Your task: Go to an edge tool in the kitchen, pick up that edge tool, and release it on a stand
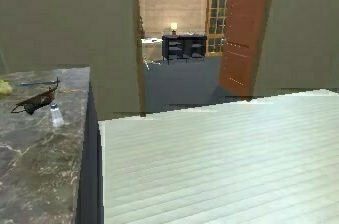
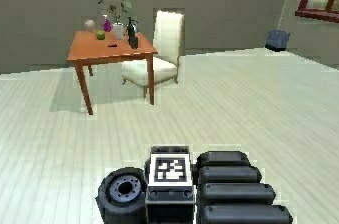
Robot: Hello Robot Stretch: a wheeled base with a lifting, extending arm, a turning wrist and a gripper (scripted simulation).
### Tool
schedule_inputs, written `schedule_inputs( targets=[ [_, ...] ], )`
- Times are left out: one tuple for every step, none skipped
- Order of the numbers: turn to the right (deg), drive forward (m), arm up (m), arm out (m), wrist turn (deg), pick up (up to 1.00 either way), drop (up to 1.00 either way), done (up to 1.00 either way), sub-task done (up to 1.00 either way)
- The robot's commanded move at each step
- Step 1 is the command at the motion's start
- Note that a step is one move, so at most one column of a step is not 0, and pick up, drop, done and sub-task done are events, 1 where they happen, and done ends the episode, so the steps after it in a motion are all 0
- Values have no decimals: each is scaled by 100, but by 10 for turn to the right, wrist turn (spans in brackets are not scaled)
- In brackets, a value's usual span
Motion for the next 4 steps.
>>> schedule_inputs(
  targets=[
    [450, 0, 0, 0, 0, 0, 0, 0, 0],
    [450, 0, 0, 0, 0, 0, 0, 0, 0],
    [450, 0, 0, 0, 0, 0, 0, 0, 0],
    [60, 0, 0, 0, 0, 0, 0, 0, 0]
  ],
)
